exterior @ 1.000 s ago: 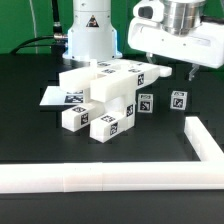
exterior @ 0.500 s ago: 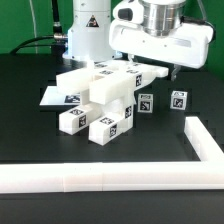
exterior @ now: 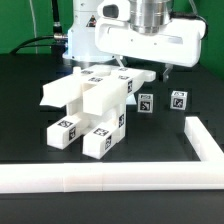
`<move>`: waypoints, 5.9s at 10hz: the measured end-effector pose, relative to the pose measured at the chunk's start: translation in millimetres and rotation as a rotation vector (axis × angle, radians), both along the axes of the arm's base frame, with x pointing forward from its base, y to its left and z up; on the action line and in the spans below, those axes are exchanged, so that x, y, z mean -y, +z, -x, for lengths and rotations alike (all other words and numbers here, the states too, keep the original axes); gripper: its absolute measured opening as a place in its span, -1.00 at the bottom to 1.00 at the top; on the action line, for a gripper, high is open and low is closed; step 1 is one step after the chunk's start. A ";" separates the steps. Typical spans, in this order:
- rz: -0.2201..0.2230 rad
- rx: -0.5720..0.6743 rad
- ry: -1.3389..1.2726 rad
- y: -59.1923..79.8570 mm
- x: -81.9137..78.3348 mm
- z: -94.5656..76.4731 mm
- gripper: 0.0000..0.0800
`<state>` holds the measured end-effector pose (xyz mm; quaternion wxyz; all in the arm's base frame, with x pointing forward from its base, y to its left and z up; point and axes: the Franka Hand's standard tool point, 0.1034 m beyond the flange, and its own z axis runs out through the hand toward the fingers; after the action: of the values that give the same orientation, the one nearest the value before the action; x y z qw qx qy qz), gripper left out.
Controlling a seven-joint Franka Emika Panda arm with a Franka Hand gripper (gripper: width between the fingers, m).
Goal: Assemble chair
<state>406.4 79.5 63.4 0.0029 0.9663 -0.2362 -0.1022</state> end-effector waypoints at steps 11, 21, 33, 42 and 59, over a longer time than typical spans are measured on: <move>-0.018 0.026 0.114 -4.5 38.2 -23.3 0.62; -0.017 -0.008 0.063 0.4 35.6 -31.4 0.62; 0.037 0.021 0.001 -4.6 -65.0 -13.9 0.62; 0.087 0.001 0.044 -45.0 -81.2 7.4 0.62; -0.052 -0.054 0.128 38.7 -6.5 -25.6 -0.28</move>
Offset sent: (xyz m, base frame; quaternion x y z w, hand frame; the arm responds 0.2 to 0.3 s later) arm 0.0000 0.0000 0.0000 0.0000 0.0000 0.0000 1.0000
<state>432.0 86.0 102.1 -0.0094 0.9761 -0.1709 -0.1342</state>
